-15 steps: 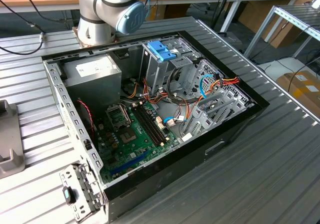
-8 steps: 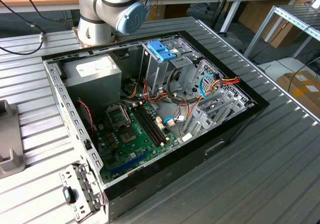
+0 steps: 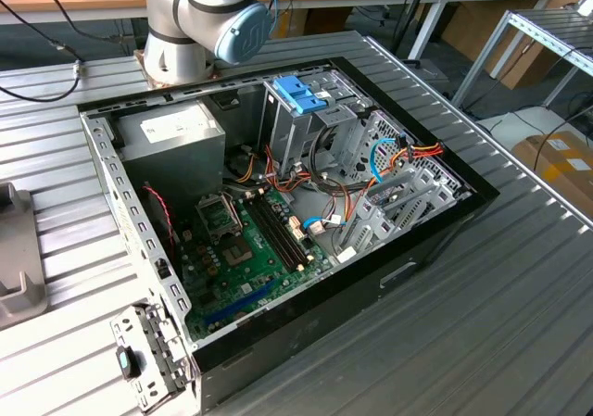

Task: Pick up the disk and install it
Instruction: 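Pick up the disk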

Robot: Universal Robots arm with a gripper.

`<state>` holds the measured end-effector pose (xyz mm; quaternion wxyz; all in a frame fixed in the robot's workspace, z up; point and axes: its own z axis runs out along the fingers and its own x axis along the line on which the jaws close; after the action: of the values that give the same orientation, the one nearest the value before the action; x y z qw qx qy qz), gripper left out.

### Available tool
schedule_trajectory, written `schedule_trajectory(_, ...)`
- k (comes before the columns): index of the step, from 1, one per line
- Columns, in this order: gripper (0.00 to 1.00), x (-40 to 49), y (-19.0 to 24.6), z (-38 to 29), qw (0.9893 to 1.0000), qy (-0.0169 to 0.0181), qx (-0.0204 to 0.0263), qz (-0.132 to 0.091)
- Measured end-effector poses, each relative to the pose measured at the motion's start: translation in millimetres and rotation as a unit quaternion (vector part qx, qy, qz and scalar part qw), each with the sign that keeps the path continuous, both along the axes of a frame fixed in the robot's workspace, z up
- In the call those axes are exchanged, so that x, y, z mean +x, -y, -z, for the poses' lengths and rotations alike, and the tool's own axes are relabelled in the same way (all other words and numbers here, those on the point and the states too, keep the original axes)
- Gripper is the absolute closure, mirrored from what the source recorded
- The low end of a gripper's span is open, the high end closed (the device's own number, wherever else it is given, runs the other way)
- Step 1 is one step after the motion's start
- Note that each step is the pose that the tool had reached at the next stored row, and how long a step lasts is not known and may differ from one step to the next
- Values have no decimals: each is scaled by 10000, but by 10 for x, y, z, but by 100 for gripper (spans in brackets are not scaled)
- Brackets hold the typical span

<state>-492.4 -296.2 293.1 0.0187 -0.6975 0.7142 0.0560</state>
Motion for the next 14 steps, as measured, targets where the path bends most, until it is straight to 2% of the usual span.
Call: schedule_trajectory(14,62,0,2,0,10000,1,1,0)
